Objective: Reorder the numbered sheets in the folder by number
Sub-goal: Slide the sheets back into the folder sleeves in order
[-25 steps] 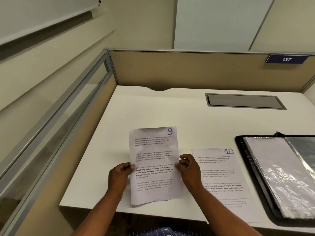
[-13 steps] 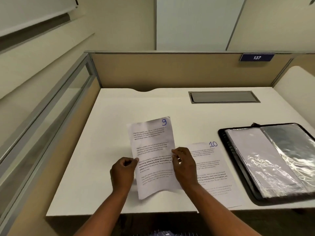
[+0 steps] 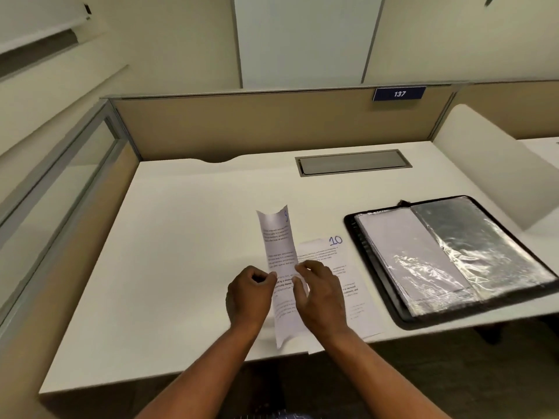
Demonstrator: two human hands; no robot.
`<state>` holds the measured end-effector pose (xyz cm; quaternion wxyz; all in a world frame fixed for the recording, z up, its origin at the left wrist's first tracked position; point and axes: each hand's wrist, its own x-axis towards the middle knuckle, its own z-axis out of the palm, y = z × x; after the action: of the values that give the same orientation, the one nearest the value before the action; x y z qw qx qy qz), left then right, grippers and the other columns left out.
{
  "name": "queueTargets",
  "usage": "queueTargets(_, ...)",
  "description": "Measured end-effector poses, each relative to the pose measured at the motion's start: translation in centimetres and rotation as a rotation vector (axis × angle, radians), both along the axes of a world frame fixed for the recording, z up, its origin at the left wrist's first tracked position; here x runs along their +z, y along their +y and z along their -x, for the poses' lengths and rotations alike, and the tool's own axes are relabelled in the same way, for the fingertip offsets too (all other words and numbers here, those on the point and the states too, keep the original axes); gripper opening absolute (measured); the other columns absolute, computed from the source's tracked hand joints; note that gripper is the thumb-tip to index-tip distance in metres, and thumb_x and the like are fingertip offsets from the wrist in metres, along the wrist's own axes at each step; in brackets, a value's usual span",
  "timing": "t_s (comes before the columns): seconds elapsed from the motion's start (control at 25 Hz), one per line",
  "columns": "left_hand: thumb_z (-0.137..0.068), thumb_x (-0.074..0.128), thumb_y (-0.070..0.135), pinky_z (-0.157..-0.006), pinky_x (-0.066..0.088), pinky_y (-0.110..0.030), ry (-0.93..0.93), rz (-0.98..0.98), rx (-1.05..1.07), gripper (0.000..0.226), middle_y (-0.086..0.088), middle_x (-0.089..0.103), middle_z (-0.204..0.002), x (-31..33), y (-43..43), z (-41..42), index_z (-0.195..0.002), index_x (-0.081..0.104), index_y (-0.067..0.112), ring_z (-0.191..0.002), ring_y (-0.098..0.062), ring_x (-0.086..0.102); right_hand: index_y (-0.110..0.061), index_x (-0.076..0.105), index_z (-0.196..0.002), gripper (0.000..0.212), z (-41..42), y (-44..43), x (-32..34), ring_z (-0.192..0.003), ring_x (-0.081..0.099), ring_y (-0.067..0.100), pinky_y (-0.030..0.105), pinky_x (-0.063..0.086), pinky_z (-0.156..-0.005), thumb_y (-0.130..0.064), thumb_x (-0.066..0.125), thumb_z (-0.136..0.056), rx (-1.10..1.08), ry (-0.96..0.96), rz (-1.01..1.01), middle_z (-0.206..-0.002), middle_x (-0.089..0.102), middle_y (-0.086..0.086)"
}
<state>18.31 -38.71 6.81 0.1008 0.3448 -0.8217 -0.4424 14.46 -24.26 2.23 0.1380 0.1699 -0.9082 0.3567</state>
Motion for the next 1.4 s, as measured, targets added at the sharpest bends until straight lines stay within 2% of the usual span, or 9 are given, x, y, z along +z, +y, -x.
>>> queueTargets(0.12, -0.088, 0.072, 0.043, -0.056, 0.043, -0.023, -0.024, -0.02, -0.032, 0.023, 0.013, 0.067, -0.073, 0.1, 3.8, 0.5, -0.076, 0.064, 0.025, -0.066, -0.006, 0.063, -0.02, 0.073, -0.12, 0.034, -0.6, 3.3, 0.7, -0.11, 0.06, 0.015, 0.035, 0.048, -0.092, -0.037, 0.065, -0.092, 0.007, 0.012, -0.054, -0.122, 0.066, -0.005)
queueTargets(0.28, -0.086, 0.074, 0.044, -0.065, 0.057, -0.032, -0.036, -0.101, -0.085, 0.024, 0.012, 0.07, -0.069, 0.0, 10.6, 0.9, -0.073, 0.068, 0.024, -0.066, -0.008, 0.068, -0.022, 0.072, -0.119, 0.041, -1.3, 9.5, 2.1, -0.107, 0.061, 0.015, 0.035, 0.048, -0.088, -0.046, 0.063, -0.087, 0.028, 0.04, -0.152, -0.12, 0.066, -0.004)
queueTargets(0.44, -0.086, 0.075, 0.04, -0.063, 0.053, -0.029, -0.037, -0.136, -0.102, 0.023, 0.011, 0.071, -0.068, 0.0, 17.1, 1.4, -0.071, 0.071, 0.023, -0.065, -0.008, 0.067, -0.027, 0.072, -0.115, 0.038, -2.1, 15.4, 2.4, -0.102, 0.062, 0.015, 0.035, 0.046, -0.085, -0.047, 0.062, -0.084, -0.004, 0.055, -0.234, -0.114, 0.067, -0.006)
queueTargets(0.6, -0.087, 0.075, 0.036, -0.064, 0.05, -0.027, 0.014, -0.188, -0.13, 0.021, 0.008, 0.071, -0.068, 0.1, 24.5, 2.2, -0.071, 0.071, 0.023, -0.069, -0.012, 0.069, -0.03, 0.071, -0.115, 0.034, -1.9, 22.1, 1.8, -0.103, 0.06, 0.01, 0.03, 0.042, -0.089, -0.048, 0.051, -0.094, -0.095, -0.015, -0.237, -0.114, 0.065, -0.01)
queueTargets(0.84, -0.086, 0.077, 0.038, -0.069, 0.058, -0.035, 0.029, -0.263, -0.226, 0.018, 0.009, 0.071, -0.07, -0.6, 34.3, 4.5, -0.074, 0.072, 0.025, -0.07, -0.011, 0.07, -0.027, 0.072, -0.103, 0.026, -0.7, 31.5, 1.8, -0.088, 0.062, 0.009, 0.034, 0.048, -0.078, -0.039, 0.049, -0.098, -0.17, -0.03, -0.199, -0.099, 0.066, -0.011)
queueTargets(0.96, -0.087, 0.076, 0.037, -0.067, 0.053, -0.027, 0.034, -0.255, -0.285, 0.017, 0.01, 0.071, -0.076, -0.7, 37.9, 6.0, -0.076, 0.072, 0.026, -0.076, -0.011, 0.069, -0.026, 0.072, -0.1, 0.022, 0.6, 35.0, 2.2, -0.084, 0.061, 0.008, 0.034, 0.05, -0.076, -0.031, 0.052, -0.096, -0.216, -0.03, -0.192, -0.095, 0.066, -0.01)
queueTargets(1.12, -0.089, 0.073, 0.042, -0.072, 0.06, -0.036, 0.041, -0.267, -0.355, 0.019, 0.011, 0.071, -0.077, -1.5, 40.6, 8.8, -0.078, 0.071, 0.028, -0.076, -0.011, 0.069, -0.023, 0.071, -0.101, 0.018, 2.6, 37.7, 2.2, -0.085, 0.061, 0.01, 0.035, 0.052, -0.078, -0.027, 0.055, -0.095, -0.251, -0.069, -0.166, -0.097, 0.065, -0.007)
queueTargets(1.28, -0.096, 0.061, 0.051, -0.064, 0.048, -0.022, 0.071, -0.202, -0.442, 0.031, 0.011, 0.07, -0.081, -2.1, 42.4, 12.2, -0.085, 0.069, 0.024, -0.074, -0.008, 0.067, -0.02, 0.07, -0.101, 0.011, 5.8, 41.3, 2.2, -0.084, 0.061, 0.008, 0.033, 0.055, -0.076, -0.024, 0.061, -0.096, -0.305, -0.102, -0.128, -0.097, 0.064, -0.005)
queueTargets(1.4, -0.096, 0.059, 0.05, -0.065, 0.046, -0.025, 0.029, -0.141, -0.51, 0.029, 0.014, 0.068, -0.078, -3.4, 43.8, 15.1, -0.08, 0.066, 0.027, -0.072, -0.005, 0.063, -0.018, 0.069, -0.098, 0.007, 7.8, 44.6, 2.1, -0.08, 0.061, 0.01, 0.031, 0.056, -0.072, -0.02, 0.063, -0.095, -0.364, -0.144, -0.108, -0.096, 0.063, -0.003)
